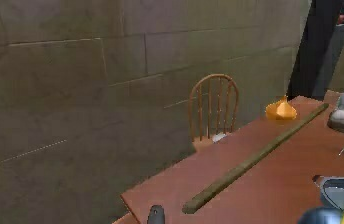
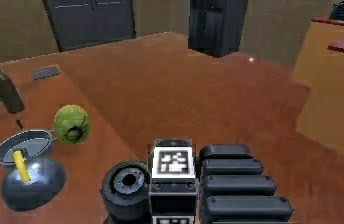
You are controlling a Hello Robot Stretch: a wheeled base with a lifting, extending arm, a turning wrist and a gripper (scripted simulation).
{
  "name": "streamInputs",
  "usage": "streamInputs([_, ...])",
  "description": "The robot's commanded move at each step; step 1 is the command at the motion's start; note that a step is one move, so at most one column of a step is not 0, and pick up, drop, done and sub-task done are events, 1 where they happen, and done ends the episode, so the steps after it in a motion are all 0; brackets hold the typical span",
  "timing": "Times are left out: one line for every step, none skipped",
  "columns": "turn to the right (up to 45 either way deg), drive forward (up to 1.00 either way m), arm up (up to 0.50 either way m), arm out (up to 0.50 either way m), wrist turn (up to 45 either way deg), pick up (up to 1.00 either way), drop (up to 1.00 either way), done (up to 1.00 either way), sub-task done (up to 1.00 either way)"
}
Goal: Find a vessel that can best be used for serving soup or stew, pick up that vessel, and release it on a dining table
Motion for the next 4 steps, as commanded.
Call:
streamInputs([-33.0,0.0,0.0,0.0,0.0,0.0,0.0,0.0,0.0])
streamInputs([45.0,0.0,0.0,0.0,0.0,0.0,0.0,0.0,0.0])
streamInputs([45.0,0.0,0.0,0.0,0.0,0.0,0.0,0.0,0.0])
streamInputs([45.0,0.0,0.0,0.0,0.0,0.0,0.0,0.0,0.0])
